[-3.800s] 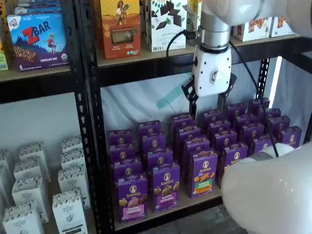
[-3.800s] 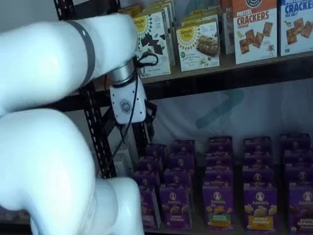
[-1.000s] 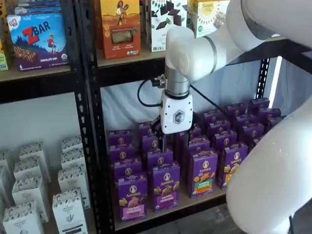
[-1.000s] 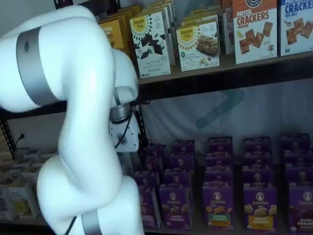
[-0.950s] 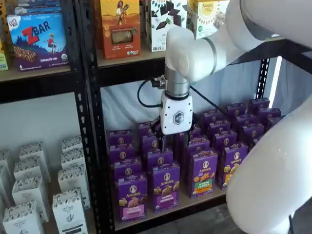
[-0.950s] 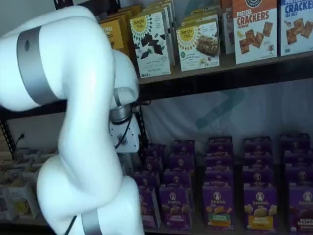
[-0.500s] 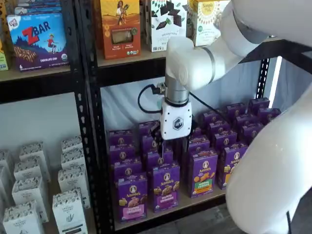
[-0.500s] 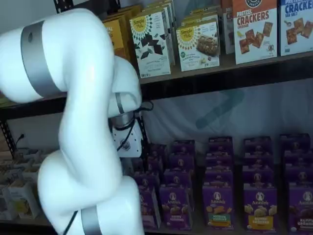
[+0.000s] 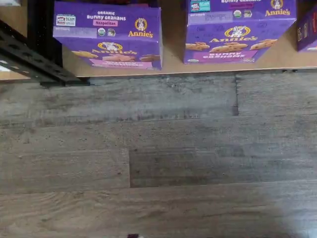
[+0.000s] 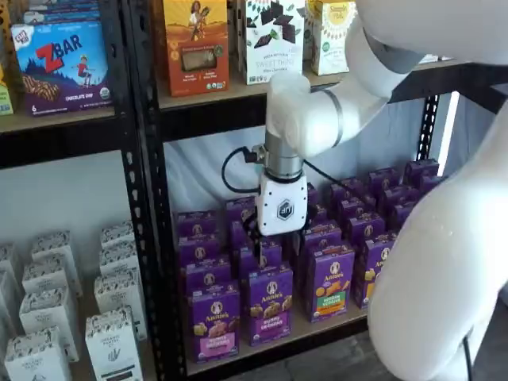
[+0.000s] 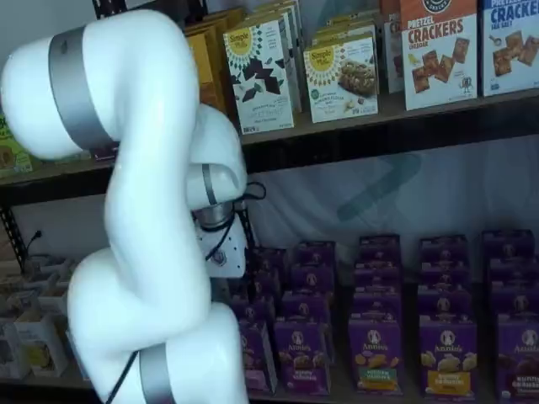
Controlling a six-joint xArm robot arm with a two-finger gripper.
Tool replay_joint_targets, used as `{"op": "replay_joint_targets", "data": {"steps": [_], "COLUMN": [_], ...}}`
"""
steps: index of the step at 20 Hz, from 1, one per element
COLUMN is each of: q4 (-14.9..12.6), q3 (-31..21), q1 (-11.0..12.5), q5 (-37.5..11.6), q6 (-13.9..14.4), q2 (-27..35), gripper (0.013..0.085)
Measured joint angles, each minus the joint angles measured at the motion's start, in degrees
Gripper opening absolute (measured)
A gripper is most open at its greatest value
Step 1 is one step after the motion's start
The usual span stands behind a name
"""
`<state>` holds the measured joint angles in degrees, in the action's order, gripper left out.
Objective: Pick up the purple box with a pink patch in the middle, on the bottom shelf, the first box from the left
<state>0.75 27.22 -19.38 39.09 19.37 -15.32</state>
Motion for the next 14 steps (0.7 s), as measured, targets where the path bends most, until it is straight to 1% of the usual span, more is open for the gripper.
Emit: {"op": "replay_joint_targets", "data": {"steps": [4, 9, 14], "q4": [0.13, -0.89, -0.05], "q3": [1.71, 4.37, 6.66], "q1": [-0.41, -0.56, 0.25], "q5": [-1.86, -4.64, -6.49], "q6": [0.27, 1.19, -0.32], "q2": [4.14, 9.47, 13.23], "gripper": [0.085, 0.085, 0.085]}}
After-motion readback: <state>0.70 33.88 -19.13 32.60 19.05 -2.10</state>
